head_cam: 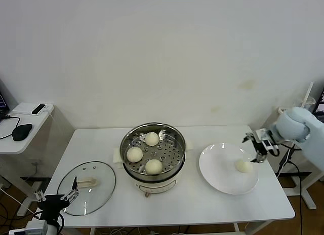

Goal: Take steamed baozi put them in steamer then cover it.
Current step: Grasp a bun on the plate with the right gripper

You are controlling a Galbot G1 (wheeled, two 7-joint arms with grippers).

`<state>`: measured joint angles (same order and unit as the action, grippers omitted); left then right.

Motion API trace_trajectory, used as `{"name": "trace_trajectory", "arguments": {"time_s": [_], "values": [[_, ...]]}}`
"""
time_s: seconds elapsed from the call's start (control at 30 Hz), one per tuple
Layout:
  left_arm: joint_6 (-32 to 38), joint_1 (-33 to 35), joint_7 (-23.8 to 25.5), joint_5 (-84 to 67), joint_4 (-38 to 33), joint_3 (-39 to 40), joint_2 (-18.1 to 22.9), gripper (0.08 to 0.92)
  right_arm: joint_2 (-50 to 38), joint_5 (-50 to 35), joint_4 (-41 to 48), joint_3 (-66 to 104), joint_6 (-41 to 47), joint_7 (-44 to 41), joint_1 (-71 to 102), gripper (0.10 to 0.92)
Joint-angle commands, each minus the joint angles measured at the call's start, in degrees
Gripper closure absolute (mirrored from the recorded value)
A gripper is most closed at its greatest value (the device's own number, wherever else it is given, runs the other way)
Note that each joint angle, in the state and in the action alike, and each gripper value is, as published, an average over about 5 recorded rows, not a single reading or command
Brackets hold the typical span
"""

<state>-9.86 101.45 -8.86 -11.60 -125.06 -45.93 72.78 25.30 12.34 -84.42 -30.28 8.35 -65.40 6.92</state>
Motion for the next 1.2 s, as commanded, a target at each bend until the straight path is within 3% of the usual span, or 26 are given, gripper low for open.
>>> {"name": "trace_trajectory", "arguments": {"time_s": [0.03,0.7,1.2], "values": [[0.99,-0.79,-0.10,-3.49,3.78,-0.32,-1.20,0.177,-1.22,4.66,4.81,11.53,-1.03,0.39,13.85,0.203],[0.83,0.72,0.46,-2.56,0.96,-2.76,-0.83,0.177,14.76,10.79,20.14,9.51,-4.26,2.67,10.40,0.203],[0.83,0.93,0.46,-1.98,0.49,-3.17,-0.30,0.177,18.95,12.46,24.58,7.66,-3.12,3.11,8.39,0.211]]}}
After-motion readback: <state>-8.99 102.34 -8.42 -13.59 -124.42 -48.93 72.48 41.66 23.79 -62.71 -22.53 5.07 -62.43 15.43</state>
